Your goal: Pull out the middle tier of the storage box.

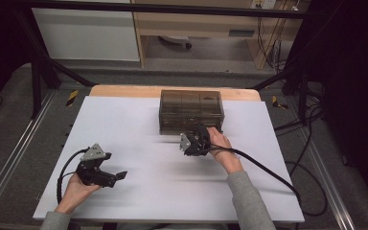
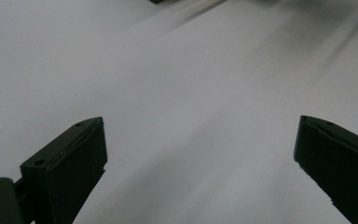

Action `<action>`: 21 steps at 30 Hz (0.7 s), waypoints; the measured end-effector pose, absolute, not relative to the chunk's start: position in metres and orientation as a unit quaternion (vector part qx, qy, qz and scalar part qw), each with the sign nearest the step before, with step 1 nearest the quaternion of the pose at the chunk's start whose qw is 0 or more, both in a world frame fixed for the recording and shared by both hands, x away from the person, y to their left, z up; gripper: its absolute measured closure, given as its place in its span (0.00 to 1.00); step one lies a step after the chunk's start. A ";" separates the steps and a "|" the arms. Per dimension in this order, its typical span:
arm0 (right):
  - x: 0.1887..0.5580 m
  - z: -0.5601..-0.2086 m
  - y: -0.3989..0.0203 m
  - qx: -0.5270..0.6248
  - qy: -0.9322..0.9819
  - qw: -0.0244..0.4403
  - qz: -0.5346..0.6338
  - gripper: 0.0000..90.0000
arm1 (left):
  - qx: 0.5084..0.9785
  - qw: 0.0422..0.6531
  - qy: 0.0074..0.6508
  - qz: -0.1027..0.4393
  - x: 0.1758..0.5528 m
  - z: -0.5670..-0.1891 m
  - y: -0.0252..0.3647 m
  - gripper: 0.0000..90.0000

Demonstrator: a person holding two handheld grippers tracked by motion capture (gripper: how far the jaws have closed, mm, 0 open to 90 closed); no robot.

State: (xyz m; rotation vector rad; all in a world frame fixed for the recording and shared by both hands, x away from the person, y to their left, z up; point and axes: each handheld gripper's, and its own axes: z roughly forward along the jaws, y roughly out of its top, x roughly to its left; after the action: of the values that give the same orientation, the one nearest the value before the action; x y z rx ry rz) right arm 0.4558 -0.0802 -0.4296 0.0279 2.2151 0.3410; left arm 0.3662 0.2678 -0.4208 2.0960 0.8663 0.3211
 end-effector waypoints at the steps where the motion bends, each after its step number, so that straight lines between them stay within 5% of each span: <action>1: 0.457 -0.430 -0.080 0.013 0.892 0.431 0.136 0.40 | 0.833 0.413 0.345 0.128 0.366 -0.421 0.268 0.03; 21: 0.463 -0.428 -0.081 0.009 0.893 0.432 0.129 0.70 | 0.834 0.412 0.344 0.128 0.366 -0.421 0.268 0.03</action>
State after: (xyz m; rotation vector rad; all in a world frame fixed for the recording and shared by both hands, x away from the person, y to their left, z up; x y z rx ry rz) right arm 0.4630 -0.0811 -0.4280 0.0227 2.2248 0.3205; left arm 0.3662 0.2678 -0.4209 2.0975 0.8660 0.3218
